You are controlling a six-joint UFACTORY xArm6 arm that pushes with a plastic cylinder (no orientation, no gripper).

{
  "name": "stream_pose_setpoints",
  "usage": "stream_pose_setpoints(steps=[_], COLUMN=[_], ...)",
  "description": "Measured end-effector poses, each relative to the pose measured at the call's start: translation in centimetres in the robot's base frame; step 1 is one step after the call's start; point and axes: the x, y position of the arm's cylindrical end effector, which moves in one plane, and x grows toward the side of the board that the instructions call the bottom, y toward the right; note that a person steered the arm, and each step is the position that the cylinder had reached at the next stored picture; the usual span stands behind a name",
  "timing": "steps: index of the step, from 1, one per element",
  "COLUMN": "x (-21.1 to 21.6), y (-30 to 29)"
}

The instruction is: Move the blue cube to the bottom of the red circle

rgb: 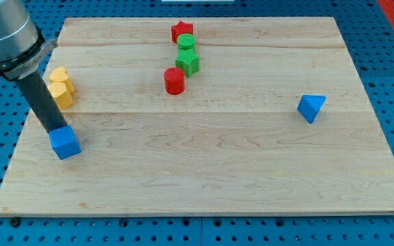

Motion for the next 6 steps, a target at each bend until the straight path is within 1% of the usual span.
stream_pose_setpoints(steps=[1,2,3,5,6], x=[0.5,2.0,2.9,2.9,1.2], y=[-1.5,-1.6,0.8,16.2,15.9])
